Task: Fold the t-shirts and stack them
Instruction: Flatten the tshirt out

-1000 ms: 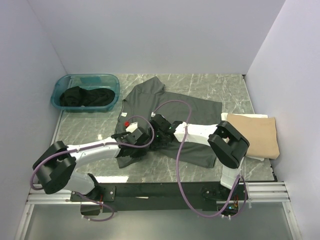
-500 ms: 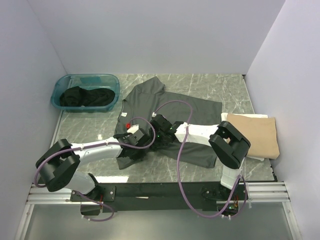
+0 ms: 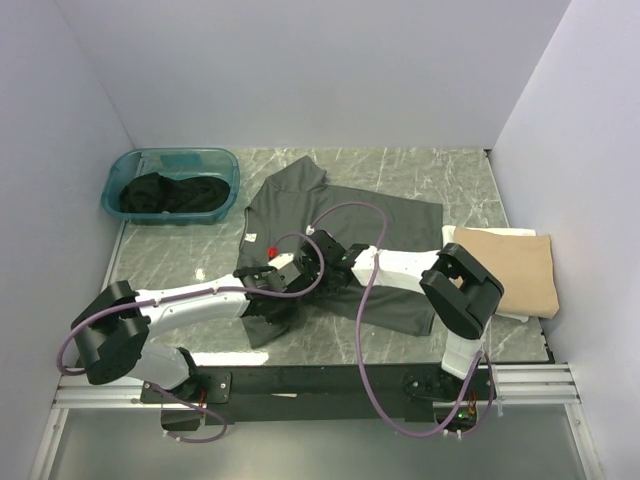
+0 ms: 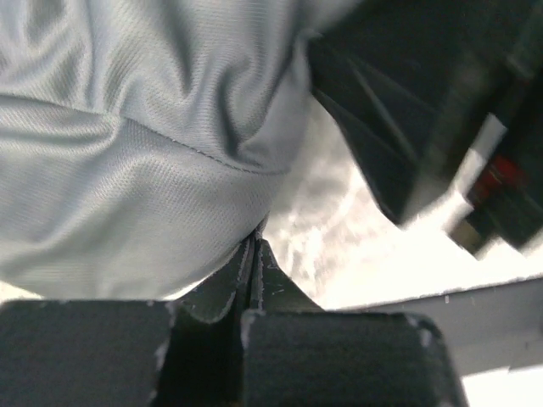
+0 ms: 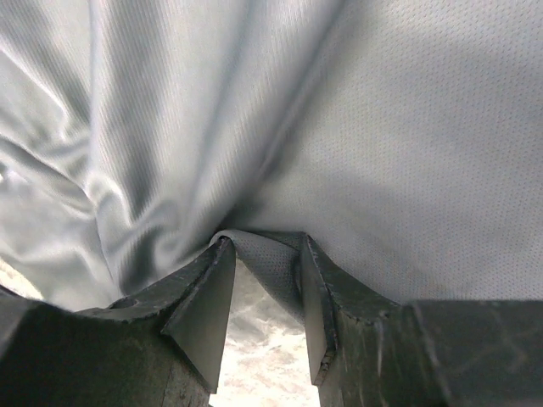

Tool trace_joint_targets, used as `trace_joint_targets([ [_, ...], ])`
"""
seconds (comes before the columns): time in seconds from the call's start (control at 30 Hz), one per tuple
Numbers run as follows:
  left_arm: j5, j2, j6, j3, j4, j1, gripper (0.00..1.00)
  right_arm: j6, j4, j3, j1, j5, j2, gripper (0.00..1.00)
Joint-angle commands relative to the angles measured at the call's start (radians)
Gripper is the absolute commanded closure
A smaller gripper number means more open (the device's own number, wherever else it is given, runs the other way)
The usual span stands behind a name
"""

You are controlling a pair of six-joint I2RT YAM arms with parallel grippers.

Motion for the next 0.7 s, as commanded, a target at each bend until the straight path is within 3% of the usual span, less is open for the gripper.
trace_joint_targets([
  [0.0, 0.043, -0.012, 0.025, 0.044, -0.098, -0.052, 0.99, 0.004, -0.022, -0.023, 0.003, -0.012, -0.058, 0.56],
  [0.1, 0.109, 0.003, 0.013, -0.002, -0.074, -0.083, 0.99, -0.004, -0.032, -0.047, 0.004, -0.032, -0.089, 0.56],
  [0.17, 0.141, 0.014, 0.002, -0.021, -0.059, -0.103, 0.93, -0.009, -0.045, -0.063, 0.004, -0.040, -0.124, 0.56],
  [0.2, 0.150, 0.017, -0.001, -0.034, -0.051, -0.124, 0.86, -0.010, -0.048, -0.078, 0.004, -0.044, -0.138, 0.56],
  [0.23, 0.161, 0.018, -0.001, -0.038, -0.037, -0.133, 0.63, -0.019, -0.055, -0.086, 0.004, -0.050, -0.164, 0.56],
  [0.3, 0.173, 0.014, 0.002, -0.032, -0.028, -0.162, 0.48, -0.036, -0.058, -0.109, 0.004, -0.084, -0.193, 0.55],
  [0.33, 0.173, 0.009, 0.011, -0.027, -0.025, -0.169, 0.33, -0.039, -0.057, -0.116, 0.004, -0.093, -0.228, 0.55],
  [0.43, 0.189, -0.031, 0.030, -0.009, -0.031, -0.181, 0.14, -0.056, -0.071, -0.135, 0.006, -0.124, -0.296, 0.53],
  [0.53, 0.149, -0.077, 0.023, 0.014, -0.085, -0.180, 0.02, -0.062, -0.107, -0.144, 0.006, -0.096, -0.360, 0.52],
  [0.67, 0.095, -0.153, 0.019, 0.044, -0.138, -0.178, 0.01, -0.058, -0.126, -0.173, 0.006, -0.079, -0.428, 0.51],
])
